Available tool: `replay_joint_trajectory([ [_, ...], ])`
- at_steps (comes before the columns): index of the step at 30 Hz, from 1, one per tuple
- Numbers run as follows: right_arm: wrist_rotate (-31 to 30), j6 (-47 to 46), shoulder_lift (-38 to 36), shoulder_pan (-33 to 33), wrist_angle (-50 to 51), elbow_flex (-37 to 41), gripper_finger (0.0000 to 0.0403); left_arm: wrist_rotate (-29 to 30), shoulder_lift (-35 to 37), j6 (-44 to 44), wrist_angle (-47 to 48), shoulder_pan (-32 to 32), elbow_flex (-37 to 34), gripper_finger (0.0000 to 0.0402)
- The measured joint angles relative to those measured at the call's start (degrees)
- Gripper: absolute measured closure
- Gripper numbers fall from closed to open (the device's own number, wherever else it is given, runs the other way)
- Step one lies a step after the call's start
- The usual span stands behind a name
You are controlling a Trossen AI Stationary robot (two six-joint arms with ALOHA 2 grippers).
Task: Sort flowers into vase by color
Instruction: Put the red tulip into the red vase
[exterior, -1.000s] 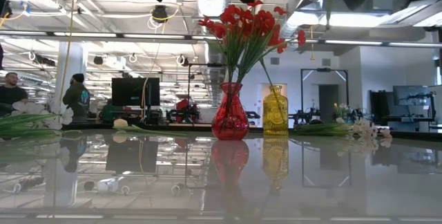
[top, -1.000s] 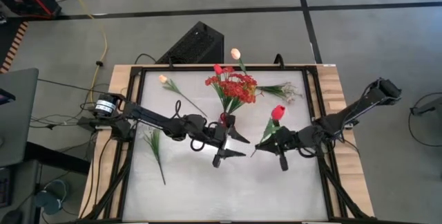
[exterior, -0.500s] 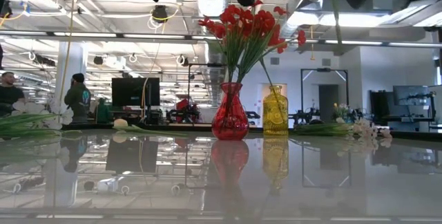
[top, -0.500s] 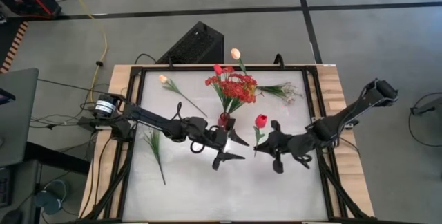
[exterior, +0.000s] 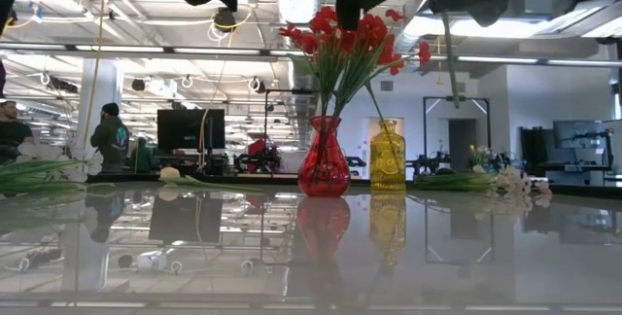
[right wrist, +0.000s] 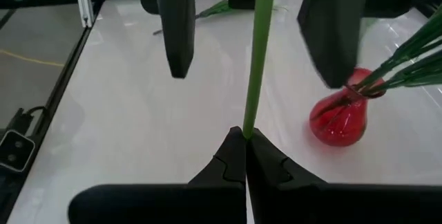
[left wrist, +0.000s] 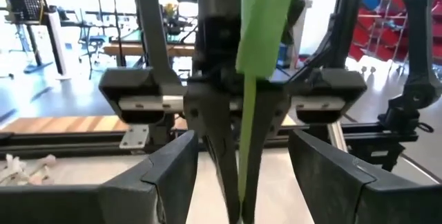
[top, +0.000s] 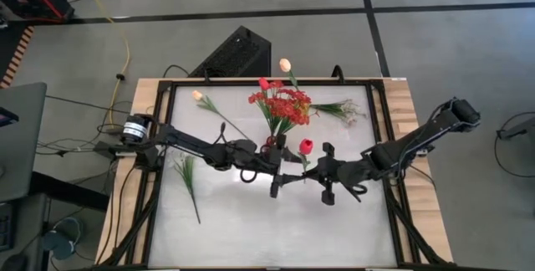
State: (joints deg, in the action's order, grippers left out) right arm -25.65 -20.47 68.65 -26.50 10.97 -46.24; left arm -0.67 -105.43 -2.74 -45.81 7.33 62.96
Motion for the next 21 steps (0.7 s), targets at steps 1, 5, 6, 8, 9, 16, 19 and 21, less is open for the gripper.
replay_joint_trajectory([
  [1,0.00,0.01,-0.03,-0.02,0.43,0.00,0.0382,0.04,-0.39,0.00,-0.33,-0.07,0.45,0.0187],
  [5,0.02,0.01,-0.03,-0.03,0.74,0.00,0.0382,-0.29,-0.71,0.70,-0.85,-0.11,1.72,0.0200],
  [6,0.00,0.00,-0.03,-0.09,0.83,0.00,0.0382,-0.35,-0.71,0.98,-0.96,-0.11,1.86,0.0209],
  [8,0.02,0.02,-0.03,-0.09,0.85,0.00,0.0382,-0.36,-0.71,0.90,-1.05,-0.11,2.10,0.0239],
  [9,0.04,0.04,-0.03,-0.09,0.82,0.00,0.0380,-0.36,-0.71,0.66,-1.05,-0.11,2.35,0.0260],
  [16,0.26,1.67,-0.11,-0.11,0.71,0.00,0.0299,-0.57,-0.24,-0.59,0.22,0.07,3.01,0.0394],
  [19,0.26,2.51,-0.77,-0.11,1.23,0.00,0.0252,-0.82,1.86,-0.75,3.33,0.65,2.96,0.0399],
  [21,0.51,3.02,-1.62,-0.59,3.65,0.00,0.0219,0.10,4.13,-0.24,7.88,1.18,2.73,0.0400],
])
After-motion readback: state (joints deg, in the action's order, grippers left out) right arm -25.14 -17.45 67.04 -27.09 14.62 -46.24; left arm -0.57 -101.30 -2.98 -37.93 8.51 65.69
